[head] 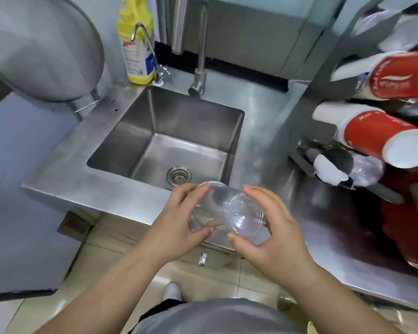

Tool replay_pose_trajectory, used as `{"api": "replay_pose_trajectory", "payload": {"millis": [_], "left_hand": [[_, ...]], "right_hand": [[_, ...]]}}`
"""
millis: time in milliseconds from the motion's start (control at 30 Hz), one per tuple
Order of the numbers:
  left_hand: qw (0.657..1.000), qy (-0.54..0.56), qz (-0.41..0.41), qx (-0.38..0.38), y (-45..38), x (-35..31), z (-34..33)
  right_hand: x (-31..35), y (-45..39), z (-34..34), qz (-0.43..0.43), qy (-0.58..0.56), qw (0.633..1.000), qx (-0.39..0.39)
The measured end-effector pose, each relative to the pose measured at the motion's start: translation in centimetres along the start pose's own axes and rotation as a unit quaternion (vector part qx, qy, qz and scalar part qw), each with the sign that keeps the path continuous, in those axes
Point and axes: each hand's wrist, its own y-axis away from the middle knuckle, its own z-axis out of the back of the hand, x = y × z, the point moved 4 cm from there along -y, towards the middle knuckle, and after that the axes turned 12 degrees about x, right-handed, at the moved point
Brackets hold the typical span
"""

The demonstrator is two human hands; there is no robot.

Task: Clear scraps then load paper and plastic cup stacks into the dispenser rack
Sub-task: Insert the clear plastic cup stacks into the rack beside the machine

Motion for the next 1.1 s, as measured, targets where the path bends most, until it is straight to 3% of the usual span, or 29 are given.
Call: {"api": "replay_pose_trajectory", "payload": {"millis": [367, 633, 933, 1100], "left_hand": [[0.98, -0.042, -0.165, 0.104, -7.6, -12.1, -4.8], [0.951, -0.07, -0.291, 0.078, -11.8, -22.4, -3.6], [0.881, -0.177, -0.436, 0.057, -16.9, -34.0, 0.0], [0.848, -0.255, -0.456, 0.084, -21.6, -38.4, 0.7]], "right_hand": [[-1.7, 8.5, 11.5, -0.049, 0.005, 0.985, -0.163], [-0.5, 11.9, 19.4, 0.005, -0.001, 0.956, -0.292], [0.3, 12.5, 26.2, 0.101, 0.018, 0.91, -0.401], [-0.6, 11.1, 29.1, 0.09, 0.022, 0.882, -0.462]]}}
